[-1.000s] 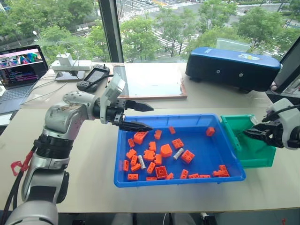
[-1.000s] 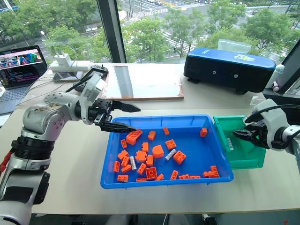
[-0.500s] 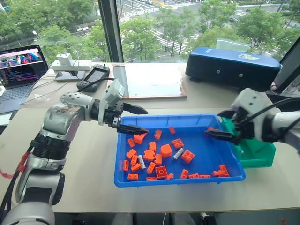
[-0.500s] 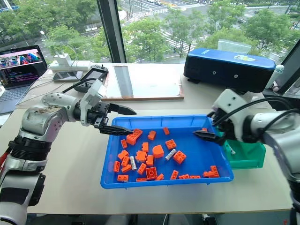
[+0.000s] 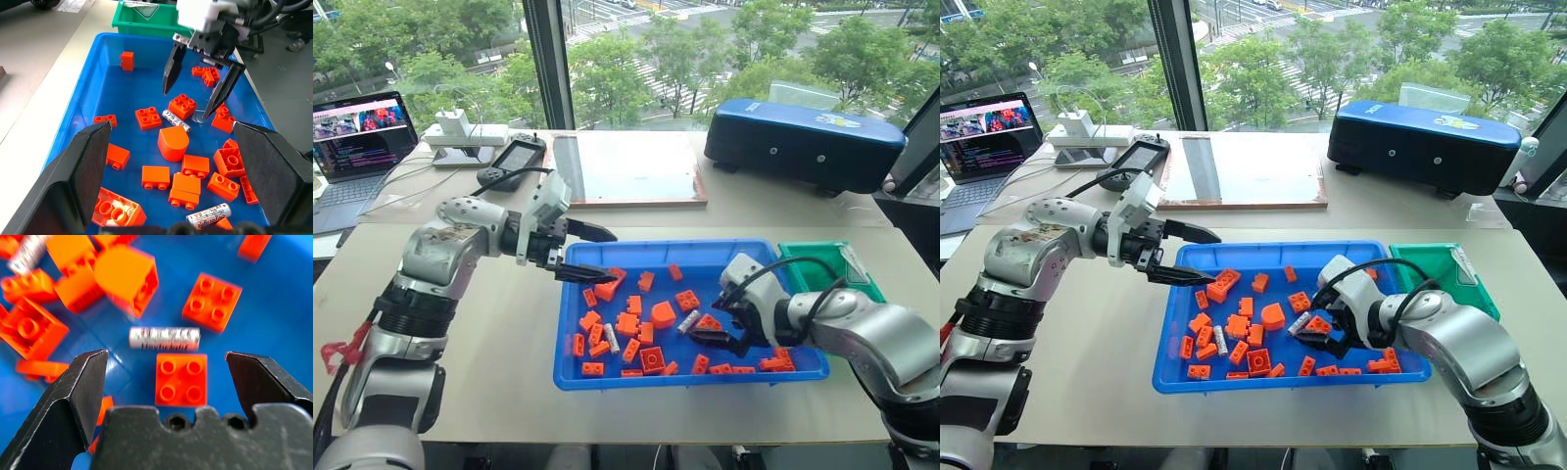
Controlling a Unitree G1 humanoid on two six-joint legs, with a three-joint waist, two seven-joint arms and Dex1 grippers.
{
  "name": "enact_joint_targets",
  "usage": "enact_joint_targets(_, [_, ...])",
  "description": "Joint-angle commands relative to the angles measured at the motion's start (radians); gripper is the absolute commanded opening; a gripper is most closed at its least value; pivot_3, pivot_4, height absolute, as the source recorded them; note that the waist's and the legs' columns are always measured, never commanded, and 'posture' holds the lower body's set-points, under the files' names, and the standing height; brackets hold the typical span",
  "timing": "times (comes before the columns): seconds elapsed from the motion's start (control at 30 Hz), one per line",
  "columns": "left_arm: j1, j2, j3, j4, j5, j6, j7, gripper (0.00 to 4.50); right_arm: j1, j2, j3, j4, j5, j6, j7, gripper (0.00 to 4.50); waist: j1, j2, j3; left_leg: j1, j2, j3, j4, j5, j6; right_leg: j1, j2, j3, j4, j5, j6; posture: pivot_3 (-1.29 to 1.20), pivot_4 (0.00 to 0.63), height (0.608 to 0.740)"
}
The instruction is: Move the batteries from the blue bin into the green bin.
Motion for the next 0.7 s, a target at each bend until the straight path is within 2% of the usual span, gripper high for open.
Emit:
enact_joint_targets(0.03, [-0.037,-0.020,0.042,-0.010,-0.020,-0.026,0.018,4.27,0.017,0.007,0.002,0.014,-0.027,-0.049,-0.030,3.74,0.000,0.000,0.000,0.000,0.000,0.000,0.000,0.000,0.000,0.000,0.000,0.000,0.000,0.000,0.000,0.00,0.150,0.740])
enact_joint_targets(0.13, [-0.066,-0.050,0.066,0.011,-0.025,-0.022,0.054,4.27,0.030,-0.010,0.015,0.021,-0.039,-0.082,-0.026,2.76,0.002,0.000,0.000,0.000,0.000,-0.001,0.000,0.000,0.000,0.000,0.000,0.000,0.000,0.000,0.000,0.00,0.150,0.740])
enact_joint_targets(0.27, [-0.065,-0.049,0.064,0.020,-0.010,-0.034,0.048,4.27,-0.022,-0.019,-0.043,0.045,-0.040,-0.112,-0.020,1.44,-0.005,0.000,0.000,0.000,0.000,0.000,0.000,0.000,0.000,0.000,0.000,0.000,0.000,0.000,0.000,0.00,0.150,0.740])
enact_joint_targets(0.4, [-0.059,-0.051,0.062,0.020,-0.006,-0.041,0.049,4.27,-0.059,-0.089,-0.007,0.138,-0.128,-0.214,-0.032,1.43,-0.005,0.000,0.000,0.000,0.000,0.000,0.000,0.000,0.000,-0.001,0.000,0.000,0.000,0.000,0.000,0.00,0.150,0.740])
enact_joint_targets(0.6, [-0.048,-0.056,0.058,0.011,-0.006,-0.049,0.053,4.27,-0.087,-0.017,-0.024,0.290,-0.205,-0.335,-0.091,1.43,-0.004,0.000,0.000,0.000,0.000,0.000,0.000,0.000,0.000,-0.001,0.000,0.000,0.000,0.000,0.000,0.00,0.150,0.740])
enact_joint_targets(0.67, [-0.046,-0.055,0.059,0.009,-0.008,-0.047,0.054,4.27,-0.099,-0.008,-0.035,0.322,-0.241,-0.394,-0.107,2.44,-0.004,0.000,0.000,0.000,0.000,0.000,0.000,0.000,0.000,-0.001,0.000,0.000,0.000,0.000,0.000,0.00,0.150,0.740])
enact_joint_targets(0.7, [-0.043,-0.054,0.060,0.009,-0.008,-0.048,0.053,4.27,-0.102,-0.012,-0.039,0.332,-0.260,-0.429,-0.112,2.61,-0.004,0.000,0.000,0.000,0.000,0.000,0.000,0.000,0.000,-0.001,0.000,0.000,0.000,0.000,0.000,0.00,0.150,0.740])
